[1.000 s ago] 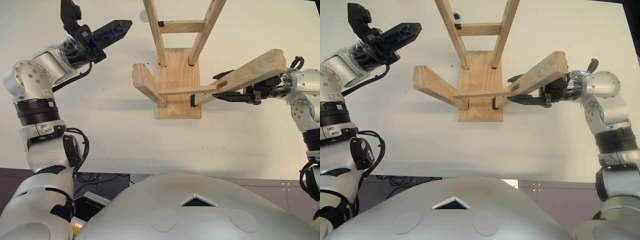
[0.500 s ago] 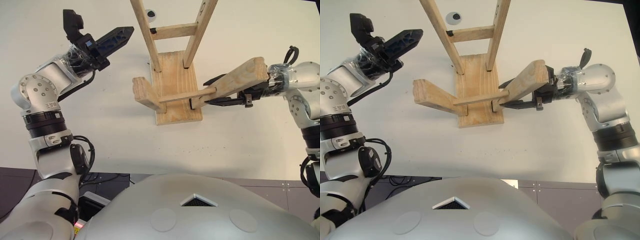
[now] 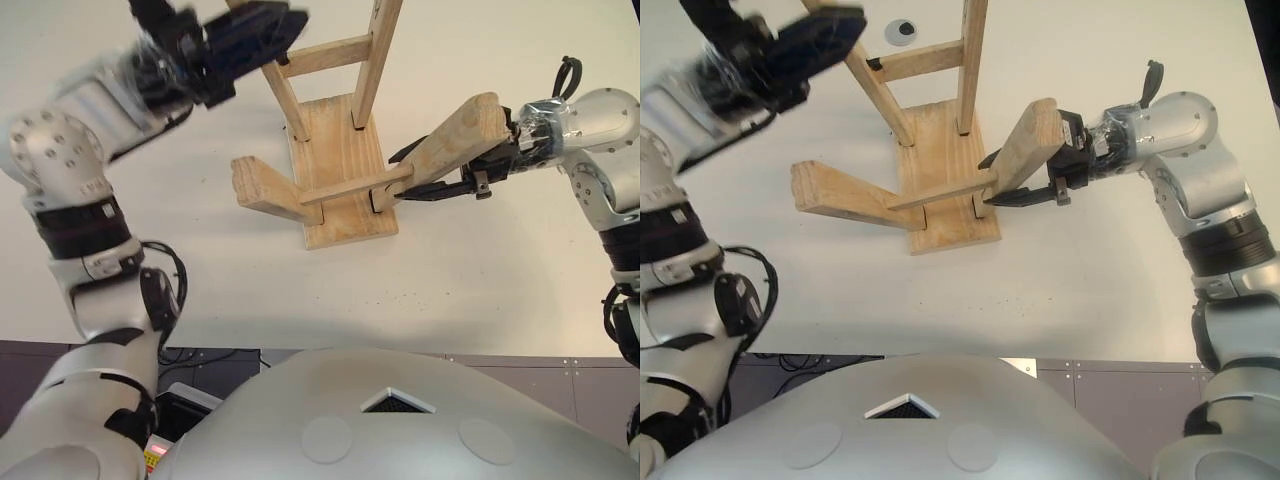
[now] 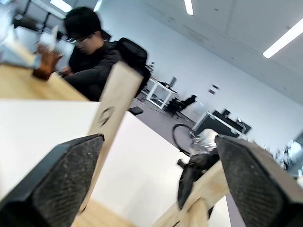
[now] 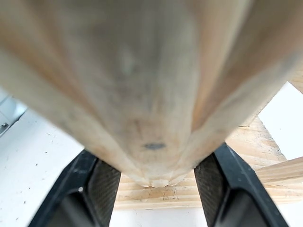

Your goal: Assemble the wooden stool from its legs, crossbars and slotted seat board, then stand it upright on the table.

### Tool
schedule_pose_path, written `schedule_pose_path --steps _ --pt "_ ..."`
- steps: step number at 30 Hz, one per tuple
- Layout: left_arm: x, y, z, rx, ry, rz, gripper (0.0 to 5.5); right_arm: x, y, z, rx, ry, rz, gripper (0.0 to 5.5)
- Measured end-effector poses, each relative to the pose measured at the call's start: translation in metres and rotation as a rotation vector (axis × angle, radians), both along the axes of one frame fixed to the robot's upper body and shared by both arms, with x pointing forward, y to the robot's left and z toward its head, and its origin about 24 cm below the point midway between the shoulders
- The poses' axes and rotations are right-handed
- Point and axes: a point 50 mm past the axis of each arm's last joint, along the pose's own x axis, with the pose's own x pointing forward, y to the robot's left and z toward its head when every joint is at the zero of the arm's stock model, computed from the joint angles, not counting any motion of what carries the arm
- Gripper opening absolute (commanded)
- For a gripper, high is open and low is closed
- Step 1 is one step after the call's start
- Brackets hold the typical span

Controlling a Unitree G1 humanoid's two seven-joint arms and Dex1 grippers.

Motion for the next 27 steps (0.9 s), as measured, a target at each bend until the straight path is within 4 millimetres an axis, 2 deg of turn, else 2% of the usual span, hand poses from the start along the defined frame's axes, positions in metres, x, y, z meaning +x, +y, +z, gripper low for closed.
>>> schedule_pose_path --steps 1,4,7,12,18,22,27 --pt "-0.001 -0.009 0.022 0.038 -0.077 -0.064 4.3 0.0 0.0 -0.001 0.001 0.003 -0.007 2.03" --pt "-0.011 -0.041 0.064 0.199 -0.215 -0.265 4.3 0.0 0.001 -0.003 0.006 0.008 -0.028 2.03" --pt "-0.022 -0.068 0.071 0.418 -0.231 -0.443 4.3 -0.001 0.0 -0.007 0.014 0.016 -0.052 2.03" --pt "-0.025 -0.099 0.04 0.773 -0.176 -0.59 4.3 -0.004 0.001 -0.011 0.028 0.021 -0.081 2.03" --pt "-0.023 -0.107 -0.007 1.076 -0.153 -0.665 3.18 -0.005 0.003 -0.013 0.029 0.026 -0.093 2.03" --pt "-0.025 -0.109 -0.02 1.175 -0.205 -0.72 2.43 -0.006 0.005 -0.014 0.031 0.023 -0.102 2.03" --pt "-0.022 -0.111 -0.022 1.211 -0.257 -0.713 1.65 -0.006 0.007 -0.014 0.03 0.023 -0.109 2.03"
